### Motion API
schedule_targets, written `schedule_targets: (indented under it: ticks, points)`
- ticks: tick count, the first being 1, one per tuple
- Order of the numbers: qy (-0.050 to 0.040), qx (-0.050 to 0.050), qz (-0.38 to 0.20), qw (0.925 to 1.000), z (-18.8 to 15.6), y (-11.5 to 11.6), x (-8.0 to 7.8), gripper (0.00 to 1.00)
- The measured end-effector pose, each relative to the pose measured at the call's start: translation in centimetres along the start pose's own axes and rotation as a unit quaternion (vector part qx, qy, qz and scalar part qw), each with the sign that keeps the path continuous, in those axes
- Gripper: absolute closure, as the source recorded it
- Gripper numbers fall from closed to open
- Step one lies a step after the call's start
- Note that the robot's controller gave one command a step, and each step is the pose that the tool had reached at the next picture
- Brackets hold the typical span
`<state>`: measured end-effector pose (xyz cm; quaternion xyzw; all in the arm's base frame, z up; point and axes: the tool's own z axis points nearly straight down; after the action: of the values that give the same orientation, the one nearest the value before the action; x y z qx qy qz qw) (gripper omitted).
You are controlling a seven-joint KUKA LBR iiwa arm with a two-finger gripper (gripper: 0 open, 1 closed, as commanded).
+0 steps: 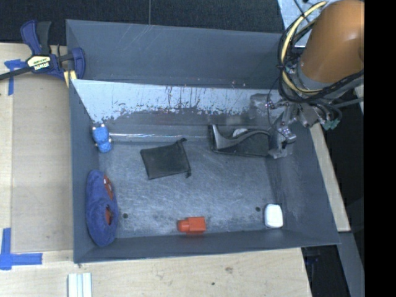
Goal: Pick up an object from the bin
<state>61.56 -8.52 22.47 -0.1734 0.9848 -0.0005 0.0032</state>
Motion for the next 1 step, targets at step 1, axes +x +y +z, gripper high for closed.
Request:
schedule_targets:
  ticks: [1]
  points:
    - [0.0028, -0.002, 0.041, 0.9992, 4.5, 5.96, -1.71, 0.0]
